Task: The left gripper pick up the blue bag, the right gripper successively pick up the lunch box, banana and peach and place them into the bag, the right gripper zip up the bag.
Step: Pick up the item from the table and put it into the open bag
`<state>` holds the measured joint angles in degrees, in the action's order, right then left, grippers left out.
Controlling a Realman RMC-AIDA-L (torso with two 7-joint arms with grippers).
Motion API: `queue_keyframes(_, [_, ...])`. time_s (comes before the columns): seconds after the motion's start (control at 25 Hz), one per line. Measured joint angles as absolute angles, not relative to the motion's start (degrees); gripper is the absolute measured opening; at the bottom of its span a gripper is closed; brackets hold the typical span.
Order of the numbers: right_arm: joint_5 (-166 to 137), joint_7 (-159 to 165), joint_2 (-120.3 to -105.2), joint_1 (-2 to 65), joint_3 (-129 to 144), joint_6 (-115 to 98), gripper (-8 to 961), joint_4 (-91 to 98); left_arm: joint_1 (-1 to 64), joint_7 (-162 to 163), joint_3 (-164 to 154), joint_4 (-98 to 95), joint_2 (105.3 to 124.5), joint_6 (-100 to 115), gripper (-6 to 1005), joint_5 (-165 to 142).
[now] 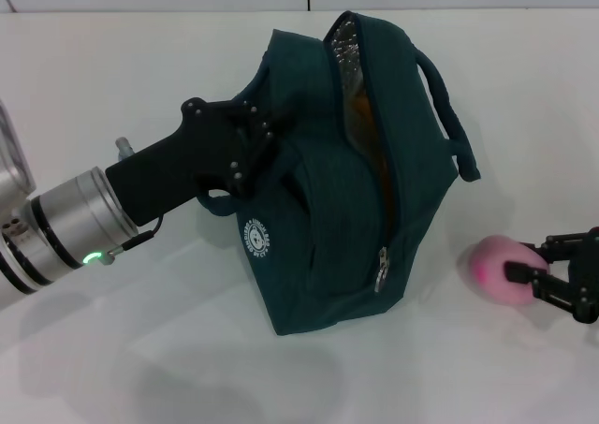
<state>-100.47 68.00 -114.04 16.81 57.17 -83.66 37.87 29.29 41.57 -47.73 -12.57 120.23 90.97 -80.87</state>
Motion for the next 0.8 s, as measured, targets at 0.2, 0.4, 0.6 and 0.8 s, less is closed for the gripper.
queue_keyframes(0.2, [-100.4,65.0,-114.29,16.9,50.9,-89.7,210,37.8,29.3,40.6,-47.8,-12.5,120.25,91.0,35,-80.9])
queue_keyframes(0.4, [-99.9,60.1,-114.5,17.1,41.7,-100.8,163,37.2,29.3,40.3,-47.8,-12.5,120.27,91.2,35,-80.9])
queue_keyframes(0.6, [-90.8,57.1,-114.6,17.3,39.3,-107.5,147,35.3,29.3,40.1,-47.8,-12.5,120.25,91.6,35,-80.9])
queue_keyframes(0.8, [-82.1,57.1,-114.8,20.6,39.7,-108.1,130,30.8,29.2,40.1,-47.9,-12.5,120.23,94.2,35,-80.9])
